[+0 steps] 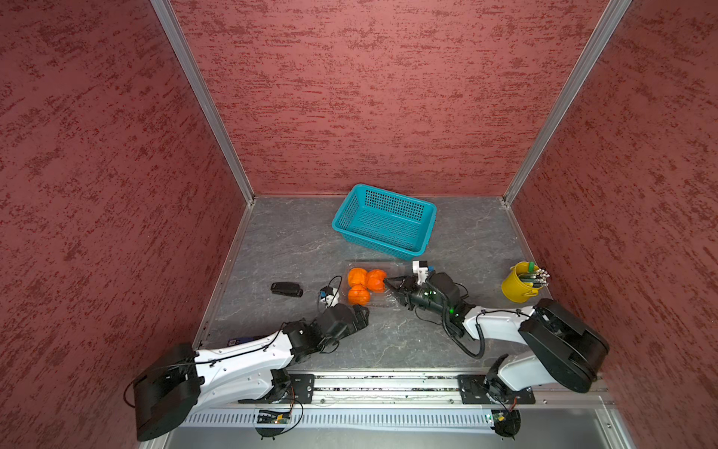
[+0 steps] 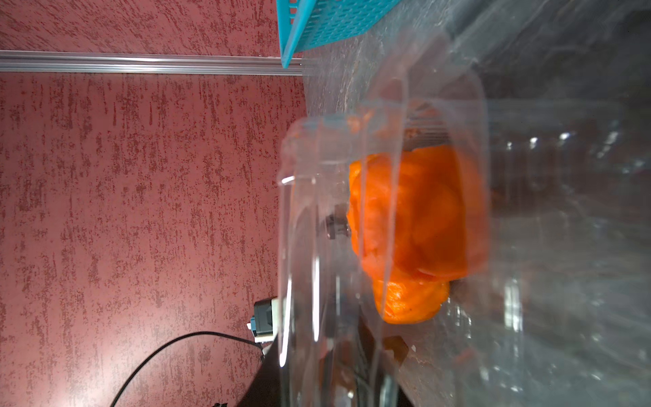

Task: Take oranges out of containers
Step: Open the packing box at the center of the board.

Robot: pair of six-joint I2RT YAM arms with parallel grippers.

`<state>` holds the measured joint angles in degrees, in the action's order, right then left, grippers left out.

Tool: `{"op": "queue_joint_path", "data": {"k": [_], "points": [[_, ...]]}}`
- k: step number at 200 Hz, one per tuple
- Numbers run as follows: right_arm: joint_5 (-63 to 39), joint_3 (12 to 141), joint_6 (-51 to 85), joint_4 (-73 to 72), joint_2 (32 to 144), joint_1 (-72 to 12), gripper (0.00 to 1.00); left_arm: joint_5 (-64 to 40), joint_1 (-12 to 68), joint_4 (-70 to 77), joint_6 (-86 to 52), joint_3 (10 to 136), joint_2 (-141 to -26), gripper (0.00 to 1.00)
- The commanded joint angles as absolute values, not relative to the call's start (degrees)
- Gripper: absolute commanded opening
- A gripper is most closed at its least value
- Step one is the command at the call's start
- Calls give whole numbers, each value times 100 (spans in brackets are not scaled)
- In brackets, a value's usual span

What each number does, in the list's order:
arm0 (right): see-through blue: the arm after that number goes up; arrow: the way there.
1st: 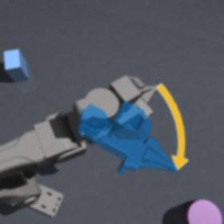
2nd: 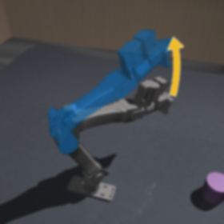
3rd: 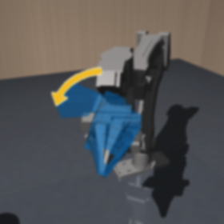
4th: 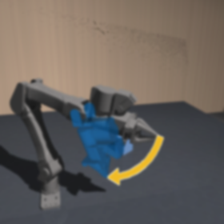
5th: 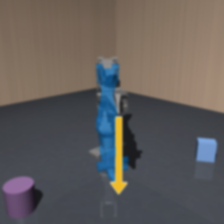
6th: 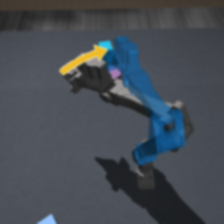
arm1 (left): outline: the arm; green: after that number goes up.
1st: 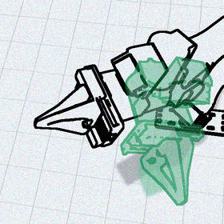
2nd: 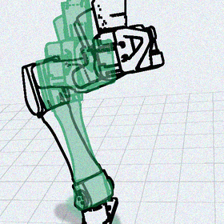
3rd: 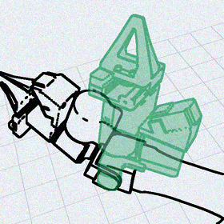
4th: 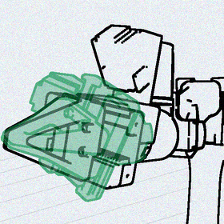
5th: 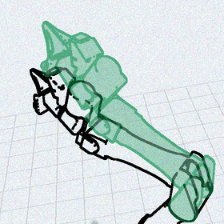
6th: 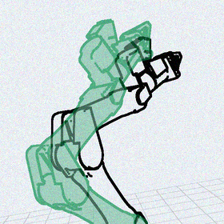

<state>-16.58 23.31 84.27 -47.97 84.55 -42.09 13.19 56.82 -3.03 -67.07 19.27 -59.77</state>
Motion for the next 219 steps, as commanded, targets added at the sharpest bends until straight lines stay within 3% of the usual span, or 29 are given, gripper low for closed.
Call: {"op": "queue_joint_path", "data": {"k": [1,90,147,190,219], "points": [[-1363,2474,8805,-5054,8508,-4304,28,1112,5606,600,-6443,2125,-6233,100],[-1465,2452,8861,-5206,8554,-4363,28,1376,5539,774,-6452,2204,-6499,100],[-1503,2409,8914,-5189,8593,-4491,20,1444,5440,279,-6762,2650,-7125,95],[-1513,2373,9063,-5379,8659,-4513,19,1520,5405,-246,-6970,2799,-7248,77],[-1468,2338,9182,-5483,8558,-4518,19,1606,5394,-931,-7214,2800,-7250,55]]}}
